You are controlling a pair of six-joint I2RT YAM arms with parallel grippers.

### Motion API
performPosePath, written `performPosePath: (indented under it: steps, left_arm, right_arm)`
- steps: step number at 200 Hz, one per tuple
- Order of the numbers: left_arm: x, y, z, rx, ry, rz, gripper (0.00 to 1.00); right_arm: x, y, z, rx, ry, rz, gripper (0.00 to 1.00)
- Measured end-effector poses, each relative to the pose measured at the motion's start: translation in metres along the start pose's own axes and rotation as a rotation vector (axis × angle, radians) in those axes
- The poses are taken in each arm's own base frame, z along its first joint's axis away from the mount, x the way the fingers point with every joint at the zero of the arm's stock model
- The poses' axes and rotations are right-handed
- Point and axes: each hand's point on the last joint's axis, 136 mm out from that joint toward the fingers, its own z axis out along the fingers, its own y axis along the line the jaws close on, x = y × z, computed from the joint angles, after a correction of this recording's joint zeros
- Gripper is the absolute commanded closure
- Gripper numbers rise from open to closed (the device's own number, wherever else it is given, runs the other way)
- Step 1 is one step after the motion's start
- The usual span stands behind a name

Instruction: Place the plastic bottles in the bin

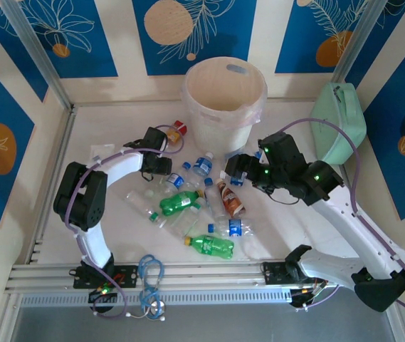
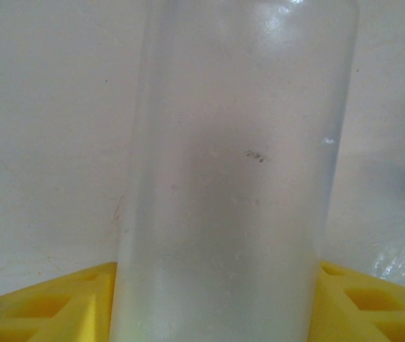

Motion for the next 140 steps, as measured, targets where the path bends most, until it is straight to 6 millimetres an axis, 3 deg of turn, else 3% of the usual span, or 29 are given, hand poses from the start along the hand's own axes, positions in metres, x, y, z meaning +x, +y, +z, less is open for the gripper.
performPosePath:
  steps: [52, 76, 97, 140]
  left_arm:
    - [0.000, 0.000, -0.003, 0.001, 0.000, 0.010, 0.50]
    - [-0.003, -0.002, -0.017, 0.023, -0.017, 0.003, 0.51]
    - [-0.014, -0.010, -0.048, 0.079, -0.076, -0.020, 0.51]
    - [-0.039, -0.033, -0.136, 0.279, -0.254, -0.064, 0.50]
  right_arm:
    - [0.000, 0.001, 0.001, 0.000, 0.001, 0.003, 0.12]
    - [-0.003, 0.005, -0.002, -0.008, -0.005, 0.001, 0.12]
    - [-0.011, 0.018, -0.008, -0.030, -0.016, -0.010, 0.11]
    - [-0.026, 0.045, -0.016, -0.098, -0.008, -0.024, 0.11]
